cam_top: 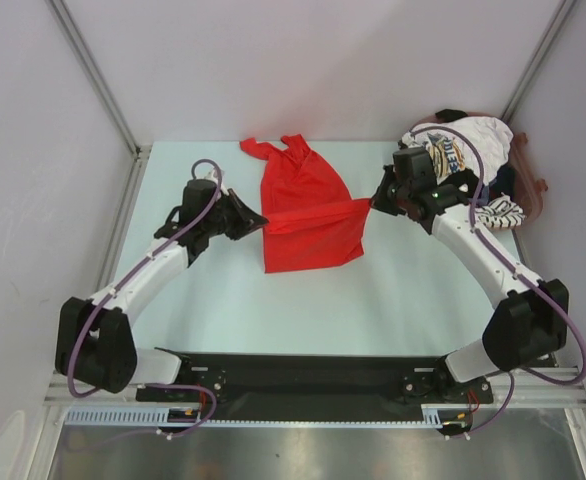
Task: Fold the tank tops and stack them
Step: Fold the tank top
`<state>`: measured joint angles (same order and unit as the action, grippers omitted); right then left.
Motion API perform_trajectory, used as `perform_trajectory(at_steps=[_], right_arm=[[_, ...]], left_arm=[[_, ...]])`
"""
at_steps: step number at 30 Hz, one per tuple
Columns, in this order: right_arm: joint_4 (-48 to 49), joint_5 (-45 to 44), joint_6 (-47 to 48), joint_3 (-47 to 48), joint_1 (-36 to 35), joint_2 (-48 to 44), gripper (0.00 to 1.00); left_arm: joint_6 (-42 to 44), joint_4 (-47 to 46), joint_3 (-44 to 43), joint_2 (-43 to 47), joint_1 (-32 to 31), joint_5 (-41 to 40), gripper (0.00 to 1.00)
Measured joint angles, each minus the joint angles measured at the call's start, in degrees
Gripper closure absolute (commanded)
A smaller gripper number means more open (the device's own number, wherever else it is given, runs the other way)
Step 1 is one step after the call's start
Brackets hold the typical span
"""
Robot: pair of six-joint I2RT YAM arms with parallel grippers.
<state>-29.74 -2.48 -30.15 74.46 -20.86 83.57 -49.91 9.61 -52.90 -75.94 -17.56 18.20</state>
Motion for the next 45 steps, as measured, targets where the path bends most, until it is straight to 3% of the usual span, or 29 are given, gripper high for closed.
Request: perform_trajectory(at_steps=[29, 45], right_arm=[[5.4, 9.3, 1.9, 29.8, 5.9, 37.7, 1.00], [8.3, 11.6, 1.7, 36.1, 6.8, 47.1, 1.00]], left_arm=[[1.0, -1.9, -22.3, -33.4, 7.0, 3.7, 0.99], [0.9, -3.7, -30.6, -44.1, 8.6, 5.1, 0.96]])
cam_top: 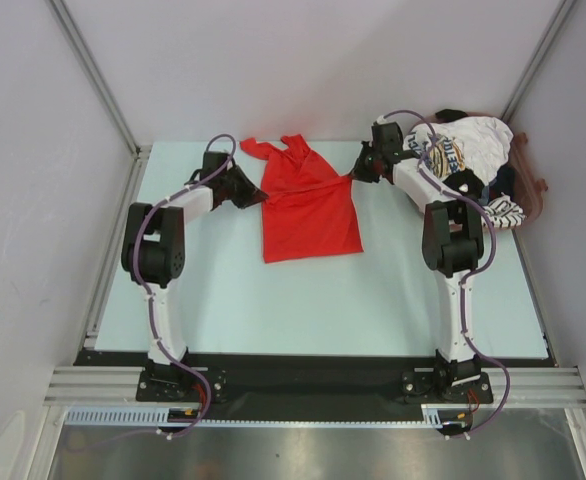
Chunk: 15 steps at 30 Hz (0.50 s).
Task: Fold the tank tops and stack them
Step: Fold the tank top
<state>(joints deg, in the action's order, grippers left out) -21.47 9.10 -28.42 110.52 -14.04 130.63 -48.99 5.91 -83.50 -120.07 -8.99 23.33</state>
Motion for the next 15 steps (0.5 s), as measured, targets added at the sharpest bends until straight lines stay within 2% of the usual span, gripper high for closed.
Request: perform_trajectory(at_steps=[5, 7, 9, 10, 13, 14, 15], right_arm=[[0.4, 0.3, 0.0, 0.5, 0.2, 0.1, 1.00], [0.3, 0.4, 0.0, 1.6, 0.2, 0.4, 0.94], [0.6, 0.5, 0.0, 2.9, 0.3, 0.9, 0.89], [0.8, 0.5, 0.0, 3.5, 0.3, 1.2, 0.89], [1.6, 1.0, -0.1, 5.6, 0.3, 2.9, 0.89], [2.1, 1.1, -0.1, 6.1, 0.3, 3.6, 0.90], [2.6, 1.2, -0.2, 6.3, 0.3, 4.0, 0.81]], left_arm=[[0.0, -0.2, -0.5, -1.1, 0.4, 0.4, 0.90], [0.0, -0.3, -1.2, -1.6, 0.6, 0.7, 0.85], [0.0, -0.6, -2.1, -2.1, 0.8, 0.9, 0.75], [0.0, -0.7, -2.5, -2.4, 0.9, 0.9, 0.63], [0.0, -1.1, -3.9, -3.4, 1.3, 0.9, 0.46], [0.1, -1.2, -4.3, -3.9, 1.4, 0.9, 0.43], [-0.1, -1.3, -4.8, -4.3, 1.5, 0.9, 0.39]])
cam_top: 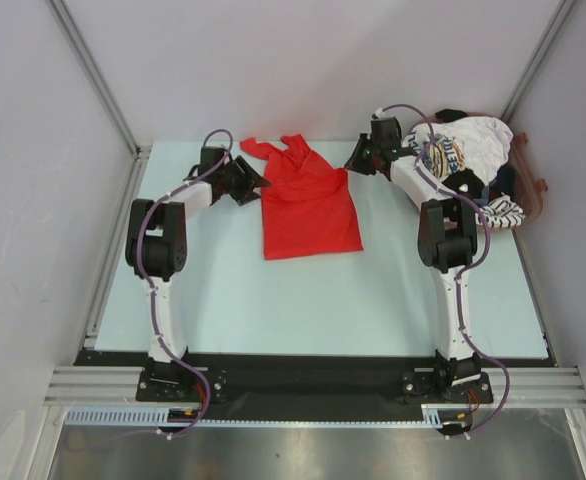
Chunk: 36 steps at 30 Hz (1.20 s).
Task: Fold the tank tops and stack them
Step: Fold the tank top
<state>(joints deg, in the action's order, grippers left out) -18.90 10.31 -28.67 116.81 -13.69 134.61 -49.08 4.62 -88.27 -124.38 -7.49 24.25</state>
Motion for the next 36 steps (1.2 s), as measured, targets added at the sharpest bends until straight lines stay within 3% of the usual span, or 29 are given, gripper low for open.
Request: perform_trajectory(at_steps=[1, 3, 7, 12, 19, 23, 36], right_arm=[[0.5, 0.2, -0.3, 0.0, 0.1, 0.5, 0.70], [0.9, 0.5, -0.8, 0.0, 0.2, 1.4, 0.46], [1.2, 0.6, -1.1, 0.0, 0.6, 2.2, 0.38], [3.7, 1.2, -1.2, -7.8, 1.6, -1.3, 0.42], [5.2, 2.3, -2.0, -34.6, 2.7, -18.0, 0.47], [6.5, 2.8, -3.0, -46.5, 2.7, -28.6, 0.42], [13.3, 7.4, -7.9, -64.8, 3.0, -35.5, 0.49]], left_arm=[[0.1, 0.0, -0.6, -0.6, 0.1, 0.0, 0.33], [0.1, 0.1, -1.6, -1.6, 0.2, -0.1, 0.30], [0.4, 0.7, -3.0, -2.4, 0.5, -0.3, 0.21], [2.6, 0.2, 1.0, 0.3, 1.0, -1.9, 0.20], [4.2, -4.1, 25.0, 15.7, -0.3, -2.4, 0.22], [4.3, -7.1, 34.6, 21.4, -3.7, -2.4, 0.22], [1.4, -17.6, 49.0, 29.9, -7.5, -2.9, 0.23]])
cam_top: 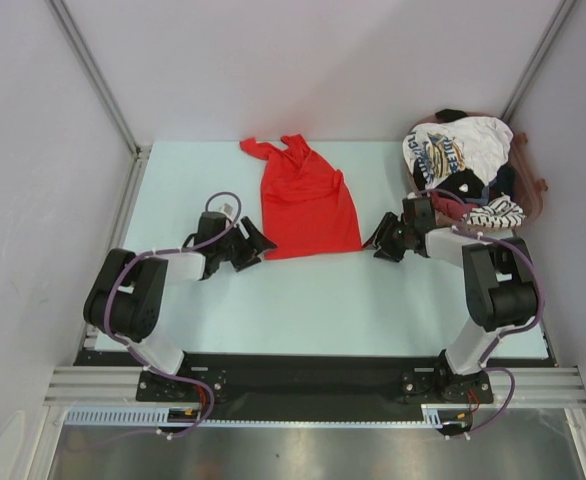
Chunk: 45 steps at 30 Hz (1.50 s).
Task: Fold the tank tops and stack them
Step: Fold the tank top
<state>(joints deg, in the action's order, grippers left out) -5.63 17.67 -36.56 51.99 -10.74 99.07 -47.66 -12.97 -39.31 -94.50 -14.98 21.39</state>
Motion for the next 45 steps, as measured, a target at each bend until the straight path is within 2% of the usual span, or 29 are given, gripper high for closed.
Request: perform_trajectory(at_steps=[8, 19, 22, 26, 35, 41, 44, 45], right_arm=[[7.8, 0.7, -6.8, -5.1, -0.1, -1.6, 0.52], [12.4, -0.7, -13.1, -5.2, -2.3, 0.8, 0.62], [12.7, -2.2, -13.7, -5.2, -2.4, 0.9, 0.71], [12.8, -4.1, -13.9, -5.1, -2.4, 0.9, 1.00], [13.0, -4.9, -13.9, -5.2, -2.4, 1.2, 1.00], [13.2, -4.9, -13.3, -5.4, -2.4, 1.3, 0.73], [14.4, -4.6, -13.4, -5.7, -2.7, 1.1, 0.64], [14.9, -4.6, -13.7, -5.9, -3.0, 1.1, 0.64]], left_arm=[[-6.6, -10.1, 5.2, 0.3, -3.6, -1.6, 0.25], [-10.9, -13.0, 7.0, 0.6, -4.8, -4.2, 0.29], [-11.1, -13.0, 7.1, 0.6, -4.9, -4.6, 0.30], [-11.4, -12.9, 7.3, 0.6, -4.9, -5.2, 0.34], [-11.4, -13.1, 7.4, 0.5, -4.9, -5.8, 0.34], [-11.6, -13.6, 7.8, 0.5, -4.6, -5.7, 0.35], [-12.0, -14.0, 8.0, 0.4, -4.5, -5.7, 0.37], [-12.1, -14.4, 8.2, 0.4, -4.4, -5.7, 0.37]])
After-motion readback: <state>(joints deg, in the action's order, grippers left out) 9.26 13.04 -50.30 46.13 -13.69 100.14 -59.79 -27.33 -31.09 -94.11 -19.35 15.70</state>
